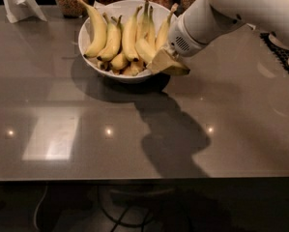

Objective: Pick banana from white bowl

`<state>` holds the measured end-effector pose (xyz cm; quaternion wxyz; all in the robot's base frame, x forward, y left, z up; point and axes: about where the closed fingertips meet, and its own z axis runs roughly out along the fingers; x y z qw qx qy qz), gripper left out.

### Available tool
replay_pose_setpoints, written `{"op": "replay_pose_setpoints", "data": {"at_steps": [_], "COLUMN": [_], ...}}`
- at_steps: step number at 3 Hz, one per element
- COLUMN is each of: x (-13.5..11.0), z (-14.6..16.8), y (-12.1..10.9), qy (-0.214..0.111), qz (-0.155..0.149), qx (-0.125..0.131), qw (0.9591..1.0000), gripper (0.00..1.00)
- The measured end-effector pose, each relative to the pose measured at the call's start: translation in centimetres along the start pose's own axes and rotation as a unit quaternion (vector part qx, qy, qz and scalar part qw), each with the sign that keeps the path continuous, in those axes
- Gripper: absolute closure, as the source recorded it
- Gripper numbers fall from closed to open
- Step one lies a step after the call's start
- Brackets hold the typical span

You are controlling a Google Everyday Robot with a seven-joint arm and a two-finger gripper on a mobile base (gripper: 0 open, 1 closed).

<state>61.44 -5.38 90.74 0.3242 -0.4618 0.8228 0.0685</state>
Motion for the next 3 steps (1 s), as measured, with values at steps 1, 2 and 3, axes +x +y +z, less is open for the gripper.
{"op": "replay_pose_setpoints", "data": {"at_steps": [1, 2, 3], "x": [-0.8, -1.5, -1.3], "z": [-3.5, -6.0, -8.7], "y": [-0.3, -0.3, 0.8], "qy": [-0.012, -0.03, -0.05], "qz": [-0.017, -0.037, -0.071], "qx": [0.013, 0.018, 0.002], "qw": [0.9997, 0.9987, 0.9962], "gripper": [1.0, 1.0, 1.0]}}
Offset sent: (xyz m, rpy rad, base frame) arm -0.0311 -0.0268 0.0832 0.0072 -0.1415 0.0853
